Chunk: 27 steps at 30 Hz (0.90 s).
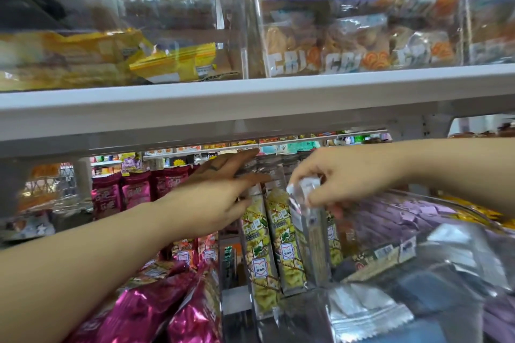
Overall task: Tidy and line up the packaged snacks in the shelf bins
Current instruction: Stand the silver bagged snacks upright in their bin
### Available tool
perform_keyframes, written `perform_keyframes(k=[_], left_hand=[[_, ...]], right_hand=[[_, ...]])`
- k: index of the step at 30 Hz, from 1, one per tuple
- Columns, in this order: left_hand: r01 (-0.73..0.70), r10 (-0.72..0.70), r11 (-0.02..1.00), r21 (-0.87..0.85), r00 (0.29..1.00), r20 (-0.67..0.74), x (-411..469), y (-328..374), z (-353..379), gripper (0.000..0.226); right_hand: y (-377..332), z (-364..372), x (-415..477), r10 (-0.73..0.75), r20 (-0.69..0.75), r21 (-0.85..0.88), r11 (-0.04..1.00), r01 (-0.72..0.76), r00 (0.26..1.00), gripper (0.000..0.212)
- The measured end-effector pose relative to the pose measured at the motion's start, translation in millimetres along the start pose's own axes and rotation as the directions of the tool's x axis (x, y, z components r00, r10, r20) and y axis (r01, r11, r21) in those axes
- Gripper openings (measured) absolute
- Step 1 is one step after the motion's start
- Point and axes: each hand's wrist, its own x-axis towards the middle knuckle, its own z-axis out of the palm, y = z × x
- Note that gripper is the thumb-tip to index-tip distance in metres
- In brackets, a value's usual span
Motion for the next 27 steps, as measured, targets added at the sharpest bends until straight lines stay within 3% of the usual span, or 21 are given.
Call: perform_keyframes(k=[3,5,12,14,18,19,22,24,27], left_hand=[[0.024,-0.025,0.999,-0.024,0.999,-0.038,-1.1,2.1,1.9,0.050],[0.029,-0.032,0.999,-0.046,0.998,-0.059,-1.5,3.0,3.3,0.049],[0.039,-0.048,0.994,-0.100,0.995,-0.088,-2.8,4.3,4.1,0.049],[0.035,-0.044,0.995,-0.099,0.995,-0.091,-3.1,5.4,3.4,0.049],[0.035,-0.044,0.995,-0.093,0.994,-0.096,-4.2,8.3,2.6,0.048],[0.037,-0.046,0.995,-0.094,0.994,-0.099,-4.5,8.5,2.9,0.046],[0.046,-0.055,0.996,-0.076,0.992,-0.110,-4.7,6.6,4.3,0.040],[0.054,-0.062,0.996,-0.074,0.992,-0.109,-4.0,5.2,4.8,0.045],[0.062,-0.069,0.995,-0.077,0.993,-0.093,-3.0,5.2,5.3,0.059]], right_hand=[[7.0,-4.8,7.5,0.074,-0.205,-0.141,0.985,-0.104,0.976,0.030],[12.4,-5.1,13.6,0.124,-0.269,-0.151,0.974,-0.169,0.955,0.028],[19.9,1.6,32.8,0.265,-0.495,0.257,0.955,-0.152,0.828,0.025],[20.1,2.6,36.2,0.311,-0.481,0.354,0.924,-0.142,0.820,0.027],[17.1,8.3,36.0,0.255,-0.167,0.700,0.711,-0.067,0.952,0.028],[18.0,8.8,35.9,0.221,-0.149,0.699,0.713,-0.055,0.964,0.037],[20.3,9.7,37.4,0.155,-0.185,0.446,0.893,-0.057,0.970,0.053],[17.9,10.1,35.8,0.126,-0.189,0.269,0.960,-0.072,0.974,0.040],[15.1,10.9,33.5,0.082,-0.135,0.256,0.966,-0.045,0.987,0.030]])
